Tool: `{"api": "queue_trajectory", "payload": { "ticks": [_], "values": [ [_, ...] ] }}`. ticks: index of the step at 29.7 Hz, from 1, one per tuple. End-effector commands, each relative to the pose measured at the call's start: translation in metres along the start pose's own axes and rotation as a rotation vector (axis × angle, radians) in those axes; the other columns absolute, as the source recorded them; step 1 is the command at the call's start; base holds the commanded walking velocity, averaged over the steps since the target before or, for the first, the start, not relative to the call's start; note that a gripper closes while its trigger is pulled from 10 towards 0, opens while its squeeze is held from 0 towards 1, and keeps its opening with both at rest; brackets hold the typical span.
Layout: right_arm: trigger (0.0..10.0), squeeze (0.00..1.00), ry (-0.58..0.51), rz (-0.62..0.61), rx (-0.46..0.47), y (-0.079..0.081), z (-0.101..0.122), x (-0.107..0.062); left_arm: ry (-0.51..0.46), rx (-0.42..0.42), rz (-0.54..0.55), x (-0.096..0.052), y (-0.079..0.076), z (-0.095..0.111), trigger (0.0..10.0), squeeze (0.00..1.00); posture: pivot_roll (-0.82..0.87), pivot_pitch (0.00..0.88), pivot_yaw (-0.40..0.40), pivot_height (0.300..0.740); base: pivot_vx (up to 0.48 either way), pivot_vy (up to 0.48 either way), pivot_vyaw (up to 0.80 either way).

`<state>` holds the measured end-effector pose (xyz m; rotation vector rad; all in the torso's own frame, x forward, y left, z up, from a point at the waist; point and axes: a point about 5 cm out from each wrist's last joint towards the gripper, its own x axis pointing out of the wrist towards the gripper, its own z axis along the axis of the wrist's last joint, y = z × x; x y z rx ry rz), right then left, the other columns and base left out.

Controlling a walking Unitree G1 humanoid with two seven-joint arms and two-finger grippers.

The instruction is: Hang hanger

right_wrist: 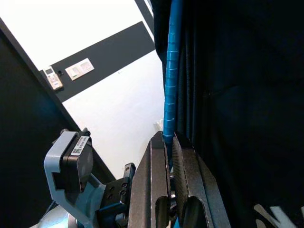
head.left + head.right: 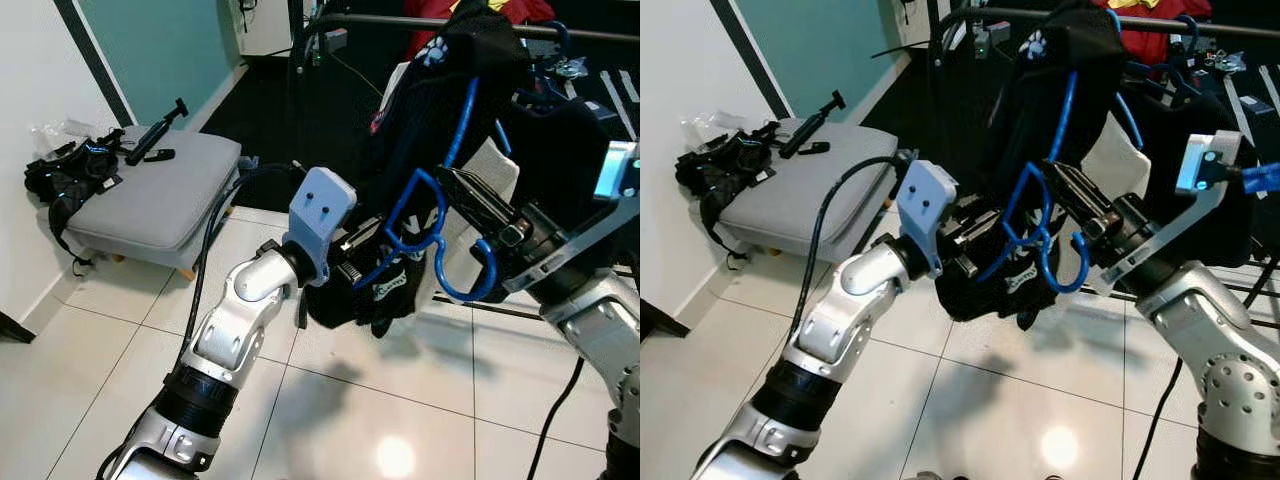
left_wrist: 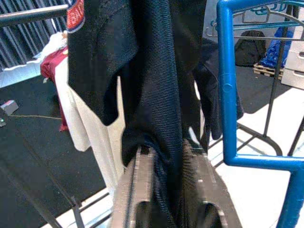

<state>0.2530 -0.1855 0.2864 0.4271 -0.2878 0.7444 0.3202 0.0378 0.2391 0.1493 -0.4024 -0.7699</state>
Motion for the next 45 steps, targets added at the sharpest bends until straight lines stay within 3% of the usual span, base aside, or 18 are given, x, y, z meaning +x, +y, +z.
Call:
{"api": "queue_trajectory", "payload": {
  "ticks": [1, 13, 17, 18, 24, 26, 29, 30, 32, 35, 39, 40, 45],
  "values": [
    [0.0, 0.0, -0.011, 0.019, -0.013, 0.004, 0.002, 0.001, -0.011, 0.001, -0.011, -0.001, -0.001, 0.001, 0.0, 0.0, -0.12, 0.22, 0.107, 0.74, 0.0, 0.0, 0.0],
    [0.0, 0.0, 0.004, 0.009, -0.032, 0.004, 0.002, 0.0, -0.002, 0.005, -0.015, -0.002, -0.001, -0.002, 0.0, 0.0, -0.12, 0.214, 0.107, 0.74, 0.0, 0.0, 0.0],
    [0.0, 0.0, 0.12, -0.063, -0.076, -0.005, -0.015, -0.001, -0.011, 0.006, -0.001, -0.001, 0.003, 0.002, 0.0, 0.0, -0.12, 0.211, 0.105, 0.74, 0.0, 0.0, 0.0],
    [0.0, 0.0, 0.228, -0.14, -0.112, -0.014, -0.035, -0.002, -0.036, -0.006, 0.009, 0.002, 0.007, 0.01, 0.0, 0.0, -0.12, 0.211, 0.105, 0.74, 0.0, 0.0, 0.0],
    [0.0, 0.0, 0.286, -0.192, -0.124, -0.019, -0.055, 0.002, -0.092, -0.06, -0.013, 0.006, 0.008, 0.024, 0.0, 0.0, -0.12, 0.207, 0.103, 0.74, 0.0, 0.0, 0.0],
    [0.0, 0.0, 0.286, -0.192, -0.124, -0.019, -0.055, 0.002, -0.092, -0.06, -0.013, 0.006, 0.008, 0.024, 0.0, 0.0, -0.12, 0.207, 0.103, 0.74, 0.0, 0.0, 0.0],
    [0.0, 0.0, 0.218, -0.224, -0.093, -0.02, -0.055, 0.009, -0.179, -0.184, -0.17, 0.006, -0.014, 0.041, 0.0, 0.0, -0.11, 0.209, 0.105, 0.74, 0.0, 0.0, 0.0],
    [0.0, 0.0, 0.166, -0.228, -0.071, -0.02, -0.05, 0.012, -0.185, -0.177, -0.238, 0.005, -0.025, 0.042, 0.0, 0.0, -0.11, 0.209, 0.105, 0.74, 0.0, 0.0, 0.0],
    [0.0, 0.0, 0.166, -0.228, -0.071, -0.02, -0.05, 0.012, -0.185, -0.177, -0.238, 0.005, -0.025, 0.042, 0.0, 0.0, -0.11, 0.209, 0.105, 0.74, 0.0, 0.0, 0.0],
    [0.0, 0.0, 0.053, -0.213, -0.023, -0.018, -0.036, 0.016, -0.168, -0.16, -0.313, 0.003, -0.04, 0.037, 0.0, 0.0, -0.12, 0.214, 0.105, 0.74, 0.0, 0.0, 0.0],
    [0.0, 0.0, 0.011, -0.212, -0.019, -0.019, -0.03, 0.017, -0.169, -0.167, -0.332, 0.004, -0.046, 0.037, 0.3, 0.0, -0.12, 0.214, 0.102, 0.74, 0.0, 0.0, 0.0],
    [0.0, 0.0, 0.018, -0.219, -0.03, -0.019, -0.032, 0.017, -0.171, -0.171, -0.333, 0.005, -0.045, 0.038, 0.9, 0.0, -0.12, 0.214, 0.102, 0.74, 0.0, 0.0, 0.0],
    [0.0, 0.0, 0.051, -0.237, -0.055, -0.021, -0.04, 0.018, -0.178, -0.178, -0.335, 0.006, -0.043, 0.042, 1.6, 0.0, -0.12, 0.215, 0.102, 0.74, 0.0, 0.0, 0.0]
  ]
}}
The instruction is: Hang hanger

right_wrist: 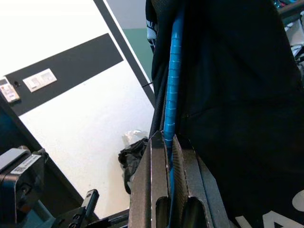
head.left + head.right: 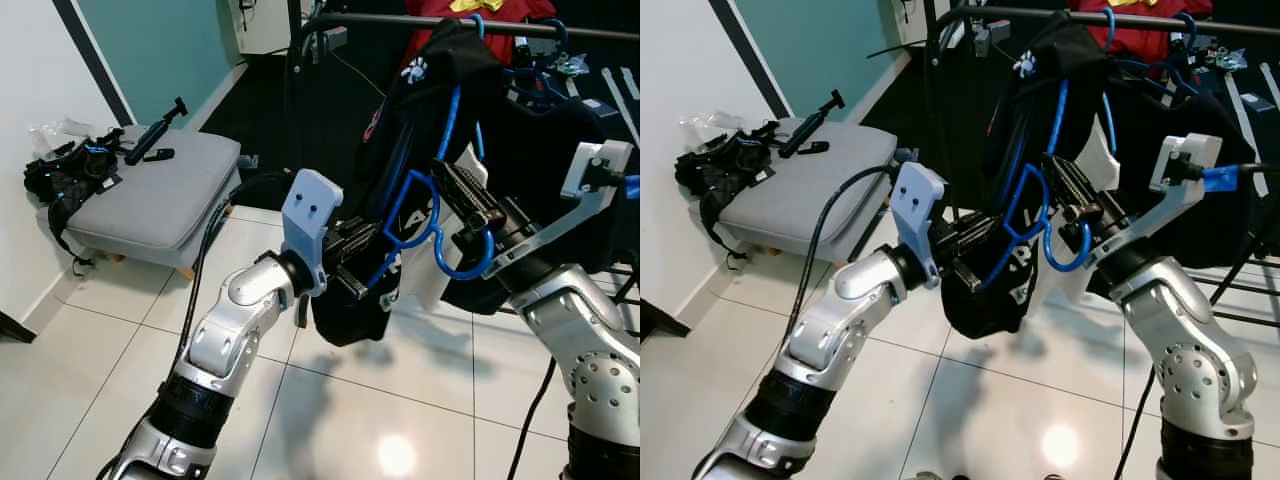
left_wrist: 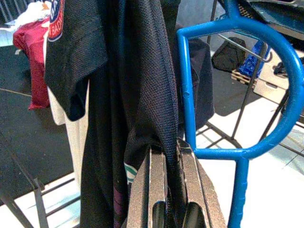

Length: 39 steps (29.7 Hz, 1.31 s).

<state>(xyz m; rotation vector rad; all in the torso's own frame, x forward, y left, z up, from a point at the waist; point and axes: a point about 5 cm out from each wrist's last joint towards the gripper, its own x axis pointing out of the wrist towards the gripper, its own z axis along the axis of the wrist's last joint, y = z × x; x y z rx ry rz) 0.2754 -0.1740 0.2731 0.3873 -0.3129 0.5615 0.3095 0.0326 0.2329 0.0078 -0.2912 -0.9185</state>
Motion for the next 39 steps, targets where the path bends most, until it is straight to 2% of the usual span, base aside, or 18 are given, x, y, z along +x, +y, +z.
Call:
{"api": "queue_trajectory", "payload": {
  "ticks": [1, 2, 4, 6, 7, 9, 12, 14, 15, 27, 28, 30, 31, 32, 34, 36, 38, 39],
  "values": [
    [0.0, 0.0, 0.106, -0.072, 0.007, -0.007, -0.024, 0.001, -0.196, 0.015, -0.231, 0.014, -0.035, 0.04, 1.8, 0.0, -0.11, 0.216, 0.102, 0.74, 0.0, 0.0, 0.0],
    [0.0, 0.0, 0.133, -0.082, -0.014, -0.008, -0.029, 0.001, -0.218, -0.008, -0.235, 0.013, -0.035, 0.046, 2.2, 0.0, -0.11, 0.216, 0.102, 0.74, 0.0, 0.0, 0.0],
    [0.0, 0.0, 0.133, -0.082, -0.014, -0.008, -0.029, 0.001, -0.218, -0.008, -0.235, 0.013, -0.035, 0.046, 2.2, 0.0, -0.11, 0.216, 0.102, 0.74, 0.0, 0.0, 0.0],
    [0.0, 0.0, 0.176, -0.102, -0.042, -0.011, -0.036, 0.0, -0.281, -0.083, -0.253, 0.013, -0.036, 0.059, 2.7, 0.0, -0.11, 0.216, 0.099, 0.74, 0.0, 0.0, 0.0],
    [0.0, 0.0, 0.176, -0.102, -0.042, -0.011, -0.036, 0.0, -0.281, -0.083, -0.253, 0.013, -0.036, 0.059, 2.7, 0.0, -0.11, 0.216, 0.099, 0.74, 0.0, 0.0, 0.0],
    [0.0, 0.0, 0.202, -0.114, -0.055, -0.012, -0.042, 0.0, -0.346, -0.167, -0.304, 0.011, -0.041, 0.072, 3.6, 0.0, -0.11, 0.215, 0.099, 0.74, 0.0, 0.0, 0.0],
    [0.0, 0.0, 0.218, -0.119, -0.062, -0.012, -0.045, 0.0, -0.391, -0.219, -0.335, 0.011, -0.045, 0.081, 3.8, 0.0, -0.11, 0.215, 0.097, 0.74, 0.0, 0.0, 0.0],
    [0.0, 0.0, 0.222, -0.12, -0.066, -0.012, -0.047, 0.001, -0.402, -0.235, -0.341, 0.012, -0.046, 0.083, 3.8, 0.0, -0.11, 0.215, 0.097, 0.74, 0.0, 0.0, 0.0],
    [0.0, 0.0, 0.225, -0.124, -0.07, -0.013, -0.048, 0.001, -0.411, -0.254, -0.343, 0.013, -0.046, 0.083, 4.4, 0.0, -0.11, 0.215, 0.097, 0.74, 0.0, 0.0, 0.0],
    [0.0, 0.0, 0.199, -0.125, -0.049, -0.012, -0.05, 0.003, -0.374, -0.312, -0.355, 0.016, -0.051, 0.076, 4.7, 0.0, -0.11, 0.215, 0.096, 0.74, 0.0, 0.0, 0.0],
    [0.0, 0.0, 0.19, -0.114, -0.04, -0.011, -0.049, 0.004, -0.338, -0.305, -0.332, 0.017, -0.051, 0.069, 7.7, 0.0, -0.11, 0.215, 0.096, 0.74, 0.0, 0.0, 0.0],
    [0.0, 0.0, 0.19, -0.114, -0.04, -0.011, -0.049, 0.004, -0.338, -0.305, -0.332, 0.017, -0.051, 0.069, 7.7, 0.0, -0.11, 0.215, 0.096, 0.74, 0.0, 0.0, 0.0],
    [10.0, 0.0, 0.183, -0.11, -0.032, -0.01, -0.049, 0.004, -0.295, -0.287, -0.3, 0.017, -0.049, 0.06, 10.0, 0.0, -0.11, 0.215, 0.095, 0.74, 0.0, 0.0, 0.0],
    [10.0, 0.0, 0.192, -0.118, -0.034, -0.011, -0.051, 0.002, -0.219, -0.262, -0.216, 0.016, -0.039, 0.042, 10.0, 0.0, -0.11, 0.215, 0.095, 0.74, 0.0, 0.0, 0.0],
    [10.0, 0.0, 0.192, -0.118, -0.034, -0.011, -0.051, 0.002, -0.219, -0.262, -0.216, 0.016, -0.039, 0.042, 10.0, 0.0, -0.11, 0.215, 0.095, 0.74, 0.0, 0.0, 0.0],
    [10.0, 0.0, 0.24, -0.141, -0.075, -0.014, -0.062, -0.002, -0.054, -0.204, -0.013, 0.005, -0.01, 0.003, 10.0, 0.0, -0.11, 0.215, 0.095, 0.74, 0.0, 0.0, 0.0],
    [10.0, 0.0, 0.295, -0.156, -0.115, -0.016, -0.071, -0.006, 0.02, -0.162, 0.08, -0.004, 0.004, -0.014, 10.0, 0.0, -0.1, 0.211, 0.093, 0.74, 0.0, 0.0, 0.0],
    [10.0, 0.0, 0.295, -0.156, -0.115, -0.016, -0.071, -0.006, 0.02, -0.162, 0.08, -0.004, 0.004, -0.014, 10.0, 0.0, -0.1, 0.211, 0.093, 0.74, 0.0, 0.0, 0.0]
  ]
}}
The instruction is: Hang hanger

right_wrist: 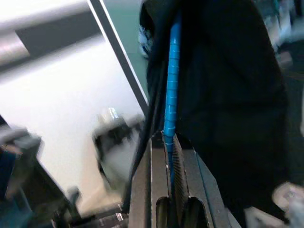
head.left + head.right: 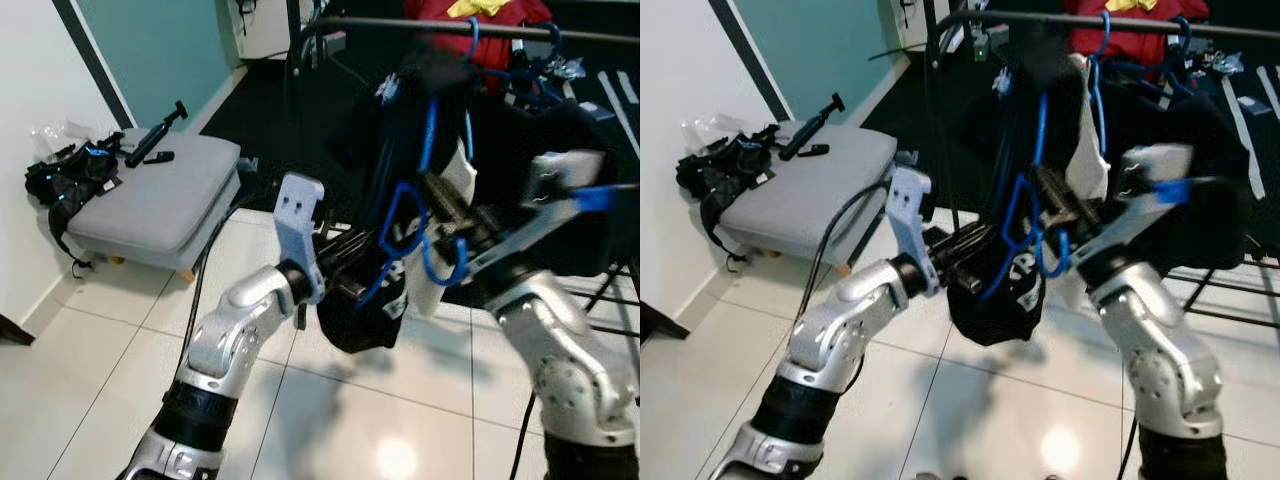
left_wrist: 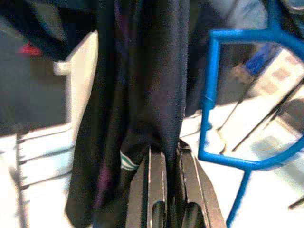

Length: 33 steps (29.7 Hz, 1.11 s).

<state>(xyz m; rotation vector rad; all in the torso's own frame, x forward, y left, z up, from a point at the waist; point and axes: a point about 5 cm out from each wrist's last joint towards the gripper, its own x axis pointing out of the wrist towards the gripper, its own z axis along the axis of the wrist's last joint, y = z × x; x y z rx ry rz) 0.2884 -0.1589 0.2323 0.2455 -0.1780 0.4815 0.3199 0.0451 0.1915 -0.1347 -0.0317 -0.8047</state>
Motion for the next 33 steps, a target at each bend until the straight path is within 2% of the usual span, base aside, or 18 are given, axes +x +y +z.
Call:
{"api": "queue_trajectory", "payload": {
  "ticks": [1, 4, 6, 8, 9, 10, 14, 17, 18, 19, 21, 22, 26, 27, 28, 30, 33],
  "values": [
    [10.0, 0.0, 0.183, -0.06, -0.031, -0.007, -0.038, -0.005, -0.092, 0.089, 0.025, -0.001, 0.002, 0.015, 10.0, 0.0, -0.1, 0.209, 0.088, 0.74, 0.0, 0.0, 0.0],
    [10.0, 0.0, 0.183, -0.06, -0.031, -0.007, -0.038, -0.005, -0.092, 0.089, 0.025, -0.001, 0.002, 0.015, 10.0, 0.0, -0.1, 0.209, 0.088, 0.74, 0.0, 0.0, 0.0],
    [10.0, 0.0, 0.287, -0.056, -0.039, -0.001, -0.064, -0.014, -0.008, 0.124, 0.218, -0.022, 0.03, -0.004, 10.0, 0.0, -0.08, 0.212, 0.076, 0.74, 0.0, 0.0, 0.0],
    [10.0, 0.0, 0.287, -0.056, -0.039, -0.001, -0.064, -0.014, -0.008, 0.124, 0.218, -0.022, 0.03, -0.004, 10.0, 0.0, -0.08, 0.212, 0.076, 0.74, 0.0, 0.0, 0.0],
    [10.0, 0.0, 0.344, -0.053, -0.034, 0.004, -0.077, -0.02, 0.019, 0.113, 0.278, -0.034, 0.035, -0.013, 10.0, 0.0, -0.08, 0.212, 0.072, 0.74, 0.0, 0.0, 0.0],
    [10.0, 0.0, 0.388, -0.032, -0.045, 0.009, -0.086, -0.024, 0.039, 0.104, 0.308, -0.042, 0.035, -0.021, 10.0, 0.0, -0.07, 0.211, 0.069, 0.74, 0.0, 0.0, 0.8],
    [10.0, 0.0, 0.422, 0.014, -0.064, 0.016, -0.093, -0.026, 0.058, 0.098, 0.309, -0.047, 0.026, -0.029, 10.0, 0.0, -0.07, 0.208, 0.068, 0.74, 0.0, 0.0, 0.8],
    [10.0, 0.0, 0.433, 0.028, -0.088, 0.016, -0.094, -0.026, 0.063, 0.112, 0.298, -0.047, 0.021, -0.033, 10.0, 0.0, -0.06, 0.205, 0.068, 0.74, 0.0, 0.0, 0.8],
    [10.0, 0.0, 0.45, 0.038, -0.136, 0.014, -0.097, -0.027, 0.075, 0.158, 0.283, -0.047, 0.018, -0.038, 10.0, 0.0, -0.06, 0.2, 0.066, 0.74, 0.0, 0.0, 0.79],
    [10.0, 0.0, 0.457, 0.037, -0.169, 0.012, -0.101, -0.03, 0.084, 0.147, 0.295, -0.051, 0.017, -0.045, 10.0, 0.0, -0.06, 0.202, 0.067, 0.74, 0.0, 0.0, 0.78],
    [10.0, 0.0, 0.457, 0.037, -0.169, 0.012, -0.101, -0.03, 0.084, 0.147, 0.295, -0.051, 0.017, -0.045, 10.0, 0.0, -0.06, 0.202, 0.067, 0.74, 0.0, 0.0, 0.78],
    [10.0, 0.0, 0.448, 0.032, -0.175, 0.012, -0.104, -0.035, 0.078, 0.123, 0.32, -0.056, 0.018, -0.05, 10.0, 0.0, -0.06, 0.201, 0.067, 0.74, 0.0, 0.0, 0.77],
    [10.0, 0.0, 0.439, 0.027, -0.174, 0.012, -0.105, -0.038, 0.071, 0.103, 0.343, -0.06, 0.02, -0.052, 10.0, 0.0, -0.06, 0.201, 0.067, 0.74, 0.0, 0.0, 0.77],
    [10.0, 0.0, 0.423, 0.027, -0.152, 0.018, -0.107, -0.045, 0.044, 0.041, 0.383, -0.068, 0.023, -0.054, 10.0, 0.0, -0.05, 0.209, 0.061, 0.74, 0.0, 0.0, 0.76],
    [10.0, 0.0, 0.423, 0.027, -0.152, 0.018, -0.107, -0.045, 0.044, 0.041, 0.383, -0.068, 0.023, -0.054, 10.0, 0.0, -0.05, 0.209, 0.061, 0.74, 0.0, 0.0, 0.76],
    [10.0, 0.0, 0.405, 0.032, -0.135, 0.025, -0.107, -0.049, -0.014, -0.055, 0.434, -0.075, 0.028, -0.052, 10.0, 0.0, -0.05, 0.216, 0.056, 0.74, 0.0, 0.0, 0.76],
    [10.0, 0.0, 0.398, 0.036, -0.129, 0.025, -0.106, -0.048, -0.028, -0.075, 0.444, -0.075, 0.029, -0.052, 10.0, 0.0, -0.04, 0.216, 0.052, 0.74, 0.0, 0.0, 0.76]
  ]
}}
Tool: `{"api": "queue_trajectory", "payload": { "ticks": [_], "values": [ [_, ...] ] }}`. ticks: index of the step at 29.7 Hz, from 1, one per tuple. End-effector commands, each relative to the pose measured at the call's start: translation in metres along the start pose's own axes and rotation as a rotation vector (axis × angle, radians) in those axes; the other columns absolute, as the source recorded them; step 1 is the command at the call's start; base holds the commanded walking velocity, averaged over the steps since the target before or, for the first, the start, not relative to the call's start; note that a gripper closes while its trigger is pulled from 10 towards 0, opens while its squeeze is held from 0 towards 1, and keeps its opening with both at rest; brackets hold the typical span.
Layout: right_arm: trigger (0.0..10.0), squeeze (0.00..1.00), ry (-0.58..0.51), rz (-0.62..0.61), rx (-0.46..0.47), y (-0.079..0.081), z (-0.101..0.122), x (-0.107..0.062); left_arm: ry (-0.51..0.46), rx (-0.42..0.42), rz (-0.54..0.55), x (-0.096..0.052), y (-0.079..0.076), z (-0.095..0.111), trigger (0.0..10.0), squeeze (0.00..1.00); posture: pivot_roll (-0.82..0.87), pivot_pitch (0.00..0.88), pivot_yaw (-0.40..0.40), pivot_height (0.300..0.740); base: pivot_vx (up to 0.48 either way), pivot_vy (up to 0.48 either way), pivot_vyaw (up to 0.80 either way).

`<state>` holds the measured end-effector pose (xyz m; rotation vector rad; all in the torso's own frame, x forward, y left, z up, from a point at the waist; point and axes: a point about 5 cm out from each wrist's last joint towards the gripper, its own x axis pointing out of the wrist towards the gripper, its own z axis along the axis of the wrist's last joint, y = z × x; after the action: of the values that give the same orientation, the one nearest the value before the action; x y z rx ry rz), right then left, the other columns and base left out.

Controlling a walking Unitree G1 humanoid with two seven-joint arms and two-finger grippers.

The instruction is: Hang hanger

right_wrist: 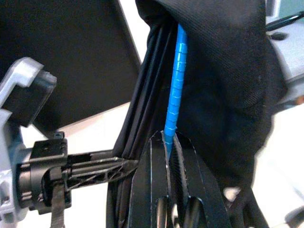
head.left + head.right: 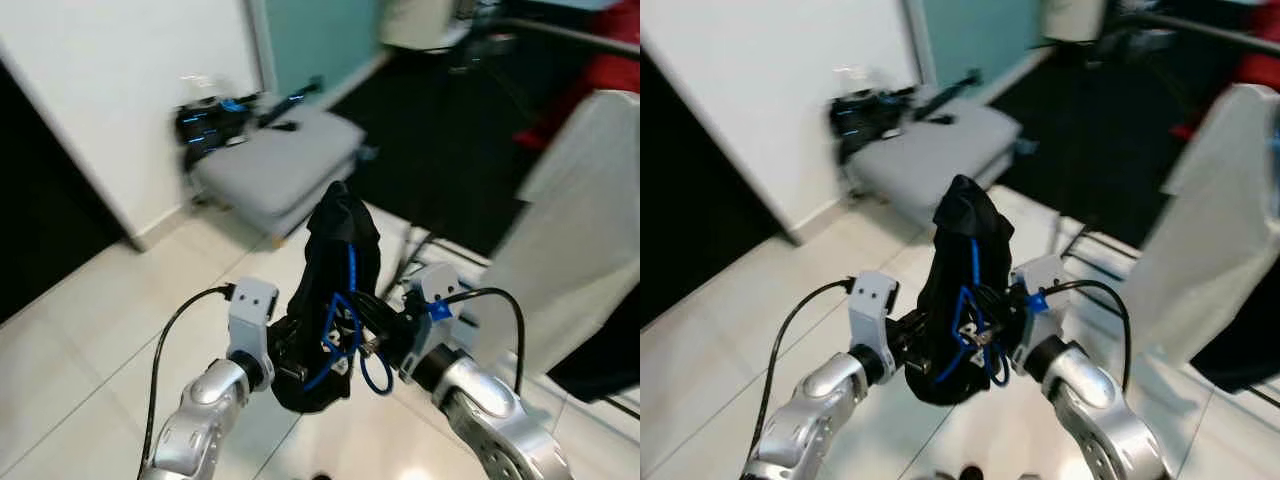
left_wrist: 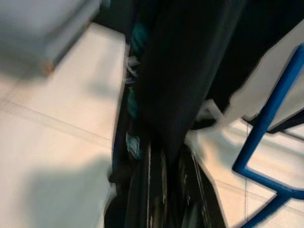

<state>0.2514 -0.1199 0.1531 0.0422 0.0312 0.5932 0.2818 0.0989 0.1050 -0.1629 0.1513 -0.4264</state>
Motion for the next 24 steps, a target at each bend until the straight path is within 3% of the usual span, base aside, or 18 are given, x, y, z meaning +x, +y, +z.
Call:
{"api": "queue_trajectory", "payload": {
  "ticks": [1, 24],
  "values": [
    [10.0, 0.0, 0.138, -0.048, 0.019, -0.0066, -0.0281, -0.0067, -0.163, -0.025, 0.049, -0.0023, 0.009, 0.0287, 10.0, 0.0, -0.04, 0.216, 0.05, 0.74, 0.0, 0.0, 0.76],
    [10.0, 0.0, 0.127, 0.06, 0.014, -0.0002, -0.028, -0.0029, -0.167, -0.036, 0.021, 0.0011, 0.0058, 0.0287, 10.0, 0.0, -0.03, 0.228, 0.047, 0.74, 0.0, 0.0, 0.76]
  ]
}}
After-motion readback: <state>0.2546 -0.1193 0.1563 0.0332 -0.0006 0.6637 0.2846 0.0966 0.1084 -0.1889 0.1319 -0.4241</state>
